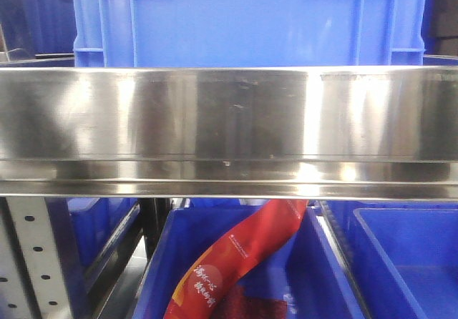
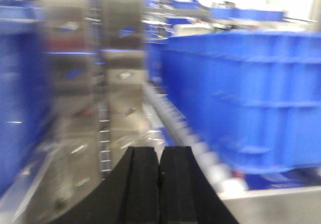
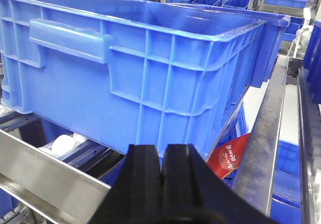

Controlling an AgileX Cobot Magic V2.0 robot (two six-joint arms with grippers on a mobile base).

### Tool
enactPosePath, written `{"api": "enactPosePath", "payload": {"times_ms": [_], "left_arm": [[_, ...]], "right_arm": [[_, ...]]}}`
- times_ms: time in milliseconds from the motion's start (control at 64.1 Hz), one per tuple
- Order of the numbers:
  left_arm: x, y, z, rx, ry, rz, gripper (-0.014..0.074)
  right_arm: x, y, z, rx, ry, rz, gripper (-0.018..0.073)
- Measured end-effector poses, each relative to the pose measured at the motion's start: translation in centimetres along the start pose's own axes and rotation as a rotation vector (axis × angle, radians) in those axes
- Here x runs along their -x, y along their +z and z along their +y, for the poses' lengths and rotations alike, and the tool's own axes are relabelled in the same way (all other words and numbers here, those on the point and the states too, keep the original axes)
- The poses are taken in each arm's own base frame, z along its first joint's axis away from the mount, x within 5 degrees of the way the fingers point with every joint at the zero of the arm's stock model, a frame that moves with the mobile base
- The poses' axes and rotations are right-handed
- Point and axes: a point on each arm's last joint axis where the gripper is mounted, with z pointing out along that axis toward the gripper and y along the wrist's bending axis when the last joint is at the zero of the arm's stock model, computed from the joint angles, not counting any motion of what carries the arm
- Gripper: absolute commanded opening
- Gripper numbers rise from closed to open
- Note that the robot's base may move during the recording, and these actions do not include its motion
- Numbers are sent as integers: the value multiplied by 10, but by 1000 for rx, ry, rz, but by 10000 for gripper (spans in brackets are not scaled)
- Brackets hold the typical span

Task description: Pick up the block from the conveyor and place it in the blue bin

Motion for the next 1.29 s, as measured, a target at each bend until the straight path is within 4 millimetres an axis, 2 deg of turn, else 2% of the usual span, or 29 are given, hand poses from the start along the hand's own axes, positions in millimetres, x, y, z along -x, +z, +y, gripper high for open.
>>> {"api": "enactPosePath", "payload": {"times_ms": [171,249,421,1294], "left_arm": [[-36,-11,7,108,5,-7,-111],[-45,-12,9,142,5,7,-111],[-47,-13,11,187,7,9,-111],[-47,-13,11,187,6,10,-111]], "right_arm": [[0,0,0,0,0,0,-162],[0,0,0,0,0,0,-162],[0,0,0,0,0,-1,-162],[0,0,0,-3,0,-1,-162]]}}
